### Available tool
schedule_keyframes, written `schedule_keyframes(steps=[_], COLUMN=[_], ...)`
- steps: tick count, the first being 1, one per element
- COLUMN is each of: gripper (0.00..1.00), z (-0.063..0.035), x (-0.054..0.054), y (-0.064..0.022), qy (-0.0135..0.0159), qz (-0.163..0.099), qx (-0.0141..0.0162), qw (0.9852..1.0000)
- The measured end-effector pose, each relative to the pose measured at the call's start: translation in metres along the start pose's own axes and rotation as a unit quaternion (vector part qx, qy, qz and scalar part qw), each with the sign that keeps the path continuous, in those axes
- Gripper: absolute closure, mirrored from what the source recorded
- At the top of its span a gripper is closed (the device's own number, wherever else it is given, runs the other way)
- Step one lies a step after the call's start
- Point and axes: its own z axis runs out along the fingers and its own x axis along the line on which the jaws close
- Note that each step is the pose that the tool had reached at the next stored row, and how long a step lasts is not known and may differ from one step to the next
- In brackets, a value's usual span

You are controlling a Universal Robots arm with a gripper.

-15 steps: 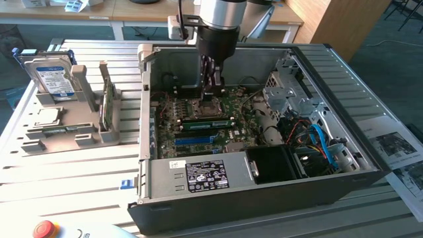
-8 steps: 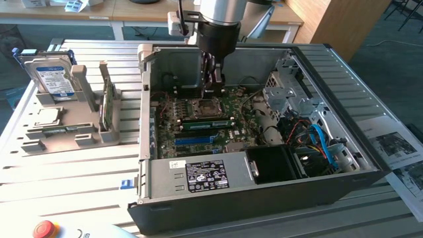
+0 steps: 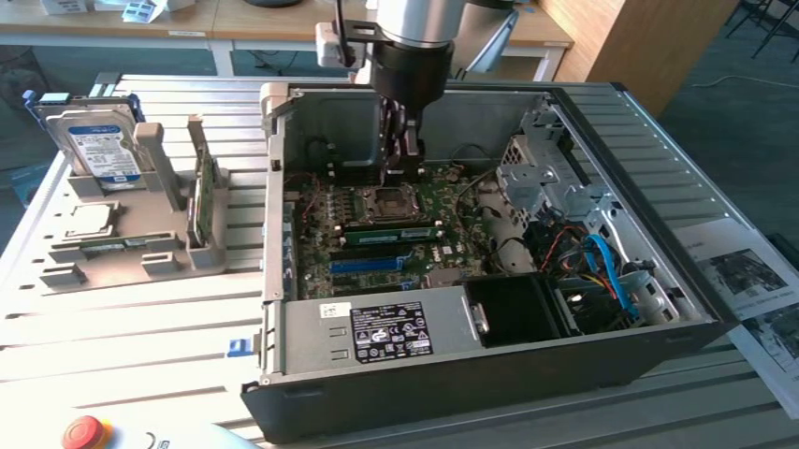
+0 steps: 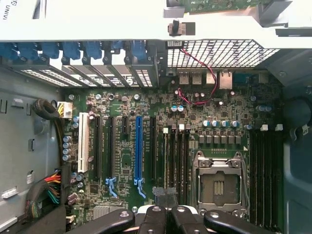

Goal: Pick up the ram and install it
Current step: 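Press down the ram until it locks into place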

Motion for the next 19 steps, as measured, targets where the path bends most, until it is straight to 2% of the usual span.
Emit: schedule_keyframes(steps=[6,12,19], gripper=[0.9,0.9,0.9], z=[0.0001,0.0001,-0.0027], x=[0.0,0.0,0.0001], y=[0.0019,0.0018,-0.0048], qy=[-0.0001,-0.0001,-0.0001], qz=[0.0,0.0,0.0], qx=[0.005,0.005,0.0047], qw=[1.0,1.0,1.0])
